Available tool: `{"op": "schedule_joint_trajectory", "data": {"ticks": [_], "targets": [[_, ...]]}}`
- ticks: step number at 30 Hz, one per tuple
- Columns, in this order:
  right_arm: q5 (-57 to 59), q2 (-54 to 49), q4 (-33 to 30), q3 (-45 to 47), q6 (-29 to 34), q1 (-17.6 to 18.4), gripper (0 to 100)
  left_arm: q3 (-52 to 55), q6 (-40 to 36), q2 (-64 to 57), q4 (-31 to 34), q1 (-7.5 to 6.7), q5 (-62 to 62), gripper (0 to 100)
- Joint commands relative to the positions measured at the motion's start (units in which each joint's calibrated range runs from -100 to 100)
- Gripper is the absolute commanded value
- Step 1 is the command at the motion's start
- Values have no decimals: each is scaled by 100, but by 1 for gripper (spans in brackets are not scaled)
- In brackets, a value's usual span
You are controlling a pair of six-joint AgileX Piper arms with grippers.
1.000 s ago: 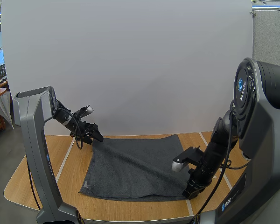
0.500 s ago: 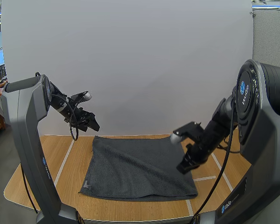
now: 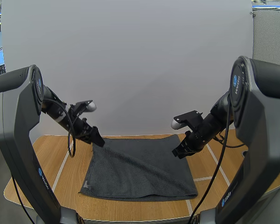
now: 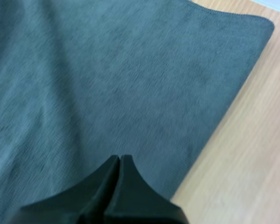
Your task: Fold the towel
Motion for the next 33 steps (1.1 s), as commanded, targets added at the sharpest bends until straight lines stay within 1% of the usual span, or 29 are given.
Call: {"op": "schedule_joint_trajectory", "data": {"ticks": [1,2,4,5,7,8,15,19,22,29,33], "targets": [[-585,1051,895,-536,-445,38,0,1122,515,-182,-340,-34,38,86],[-585,1199,931,-679,-430,77,0,1212,551,-182,-353,-61,38,74],[-602,1397,957,-949,-362,152,0,1296,584,-182,-402,-107,38,54],[-602,1491,971,-1076,-316,198,0,1361,607,-182,-422,-142,38,40],[-747,1635,971,-1264,-231,289,0,1446,643,-193,-447,-200,38,9],[-844,1692,971,-1353,-179,329,0,1478,704,-193,-447,-220,38,0],[-1445,2048,948,-1530,-78,614,0,1750,733,-193,-437,-441,38,0],[-1786,2227,988,-1530,-68,660,0,1942,733,-193,-304,-549,38,0],[-2055,2376,998,-1530,-68,660,0,2109,733,-193,-222,-588,-21,0],[-2365,2654,955,-1530,-87,660,0,2498,685,-193,160,-588,-1367,0],[-2663,2679,852,-1530,-87,660,0,2707,685,-193,366,-588,-1814,0]]}}
